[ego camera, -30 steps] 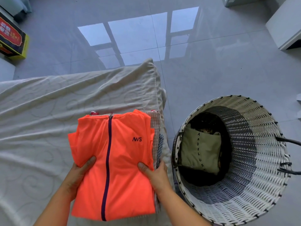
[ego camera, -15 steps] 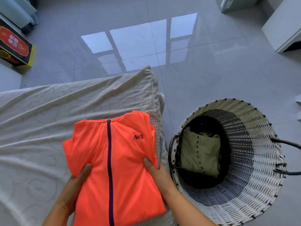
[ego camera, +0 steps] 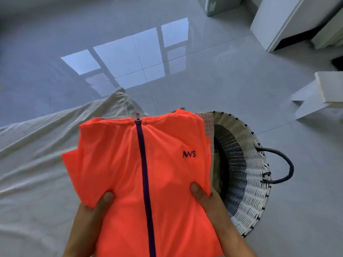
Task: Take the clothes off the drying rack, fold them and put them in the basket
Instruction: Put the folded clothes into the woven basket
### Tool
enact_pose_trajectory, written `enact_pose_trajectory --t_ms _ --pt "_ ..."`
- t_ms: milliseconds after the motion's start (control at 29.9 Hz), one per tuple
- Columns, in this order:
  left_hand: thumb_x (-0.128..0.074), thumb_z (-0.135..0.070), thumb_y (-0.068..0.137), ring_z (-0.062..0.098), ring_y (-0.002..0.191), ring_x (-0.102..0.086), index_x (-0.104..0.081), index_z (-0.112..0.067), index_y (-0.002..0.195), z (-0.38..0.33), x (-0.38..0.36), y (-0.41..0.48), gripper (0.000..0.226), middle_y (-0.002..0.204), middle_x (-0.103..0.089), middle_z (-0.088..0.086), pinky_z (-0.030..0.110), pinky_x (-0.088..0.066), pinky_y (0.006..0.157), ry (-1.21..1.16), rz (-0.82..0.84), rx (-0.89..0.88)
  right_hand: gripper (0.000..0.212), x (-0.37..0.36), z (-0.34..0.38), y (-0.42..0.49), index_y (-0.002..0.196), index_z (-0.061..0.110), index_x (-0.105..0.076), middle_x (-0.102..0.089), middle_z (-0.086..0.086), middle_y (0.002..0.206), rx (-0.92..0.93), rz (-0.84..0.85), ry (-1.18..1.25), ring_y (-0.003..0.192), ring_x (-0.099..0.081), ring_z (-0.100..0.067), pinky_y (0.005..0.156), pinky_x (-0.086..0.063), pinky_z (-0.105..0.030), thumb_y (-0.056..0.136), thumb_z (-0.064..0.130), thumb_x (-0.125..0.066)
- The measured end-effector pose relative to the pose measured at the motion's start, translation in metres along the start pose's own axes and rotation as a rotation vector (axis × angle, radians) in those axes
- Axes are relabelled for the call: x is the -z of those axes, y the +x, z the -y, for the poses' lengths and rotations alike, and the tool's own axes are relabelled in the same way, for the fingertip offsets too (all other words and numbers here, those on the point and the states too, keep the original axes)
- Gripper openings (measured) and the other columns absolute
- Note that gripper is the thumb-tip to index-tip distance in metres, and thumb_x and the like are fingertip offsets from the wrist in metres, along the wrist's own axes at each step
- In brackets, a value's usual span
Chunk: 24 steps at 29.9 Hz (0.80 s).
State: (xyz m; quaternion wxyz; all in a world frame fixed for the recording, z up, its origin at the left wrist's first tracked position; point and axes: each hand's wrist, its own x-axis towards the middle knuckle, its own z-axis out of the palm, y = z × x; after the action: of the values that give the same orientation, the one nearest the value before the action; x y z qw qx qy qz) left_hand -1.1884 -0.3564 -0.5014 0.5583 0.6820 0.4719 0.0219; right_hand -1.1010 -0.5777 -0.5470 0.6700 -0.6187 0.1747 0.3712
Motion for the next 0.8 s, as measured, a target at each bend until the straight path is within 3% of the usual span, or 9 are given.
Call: enact_pose_trajectory --t_ms 67,167,234,301,334,401,501,635,802 --pt "-0.059 -0.059 0.039 0.01 0.1 -0.052 -0.045 -0.019 0.123 -0.007 -0.042 -0.003 0.094 0.11 -0.052 -0.001 0.02 -0.038 0.082 -0.012 0.094 -0.032 0.09 0.034 0.001 0.003 0.103 0.024 -0.062 -0.07 0.021 0.076 -0.013 -0.094 -0.036 0.076 -0.064 0.007 0.066 -0.045 -0.004 0.031 0.077 -0.072" --pt "-0.068 -0.055 0.057 0.007 0.104 -0.05 -0.047 -0.019 0.125 -0.006 -0.109 0.003 0.079 0.111 -0.053 -0.004 0.016 -0.035 0.085 0.021 0.231 -0.009 0.056 0.086 0.001 0.011 0.125 0.012 -0.053 -0.06 0.013 0.091 -0.059 -0.218 -0.032 0.092 -0.055 -0.011 0.087 -0.038 -0.022 0.08 0.044 -0.064" --pt "-0.066 -0.056 0.063 0.004 0.104 -0.048 -0.047 -0.021 0.125 0.009 -0.145 0.017 0.074 0.111 -0.053 -0.007 0.013 -0.032 0.085 0.016 0.273 0.031 0.039 0.113 -0.002 0.02 0.121 0.023 -0.049 -0.058 0.003 0.106 -0.082 -0.26 -0.053 0.099 -0.05 -0.014 0.091 -0.033 -0.024 0.084 0.034 -0.059" --pt "-0.061 -0.066 0.058 0.008 0.11 -0.049 -0.047 -0.024 0.125 0.017 -0.168 0.022 0.08 0.115 -0.055 -0.006 0.02 -0.033 0.092 0.035 0.297 0.086 0.021 0.13 -0.007 0.031 0.104 0.033 -0.045 -0.054 0.001 0.107 -0.105 -0.269 -0.086 0.1 -0.049 -0.013 0.091 -0.032 -0.024 0.087 0.031 -0.057" --pt "-0.062 -0.063 0.068 0.01 0.113 -0.048 -0.046 -0.023 0.127 0.023 -0.174 0.025 0.073 0.12 -0.056 -0.002 0.023 -0.032 0.096 0.04 0.294 0.109 0.017 0.137 -0.013 0.038 0.102 0.032 -0.048 -0.056 0.0 0.106 -0.119 -0.255 -0.08 0.099 -0.05 -0.014 0.09 -0.033 -0.023 0.087 0.031 -0.057" --pt "-0.056 -0.053 0.084 0.012 0.118 -0.045 -0.043 -0.017 0.134 0.035 -0.18 0.033 0.064 0.132 -0.052 0.004 0.026 -0.031 0.103 0.063 0.264 0.148 0.029 0.143 -0.02 0.05 0.114 0.019 -0.058 -0.059 -0.001 0.106 -0.15 -0.241 -0.085 0.097 -0.052 -0.012 0.087 -0.035 -0.02 0.087 0.032 -0.058" --pt "-0.048 -0.082 0.062 0.015 0.127 -0.041 -0.039 -0.015 0.139 0.044 -0.182 0.044 0.102 0.133 -0.048 0.0 0.033 -0.027 0.111 0.092 0.247 0.178 0.042 0.142 -0.03 0.067 0.124 0.007 -0.056 -0.059 0.001 0.105 -0.202 -0.221 -0.107 0.091 -0.053 -0.01 0.076 -0.038 -0.011 0.089 0.03 -0.057" --pt "-0.039 -0.056 0.089 0.021 0.131 -0.039 -0.039 -0.017 0.14 0.066 -0.184 0.067 0.064 0.141 -0.044 0.004 0.033 -0.027 0.11 0.164 0.234 0.246 0.048 0.139 -0.048 0.086 0.125 0.008 -0.055 -0.062 -0.002 0.108 -0.27 -0.19 -0.08 0.098 -0.056 -0.014 0.088 -0.036 -0.021 0.086 0.035 -0.06" --pt "-0.039 -0.053 0.091 0.025 0.127 -0.044 -0.042 -0.015 0.138 0.096 -0.195 0.091 0.061 0.139 -0.047 0.007 0.032 -0.031 0.103 0.22 0.279 0.344 0.081 0.138 -0.074 0.108 0.122 0.014 -0.056 -0.063 0.0 0.106 -0.34 -0.21 -0.085 0.105 -0.058 -0.02 0.099 -0.041 -0.031 0.06 0.064 -0.071"
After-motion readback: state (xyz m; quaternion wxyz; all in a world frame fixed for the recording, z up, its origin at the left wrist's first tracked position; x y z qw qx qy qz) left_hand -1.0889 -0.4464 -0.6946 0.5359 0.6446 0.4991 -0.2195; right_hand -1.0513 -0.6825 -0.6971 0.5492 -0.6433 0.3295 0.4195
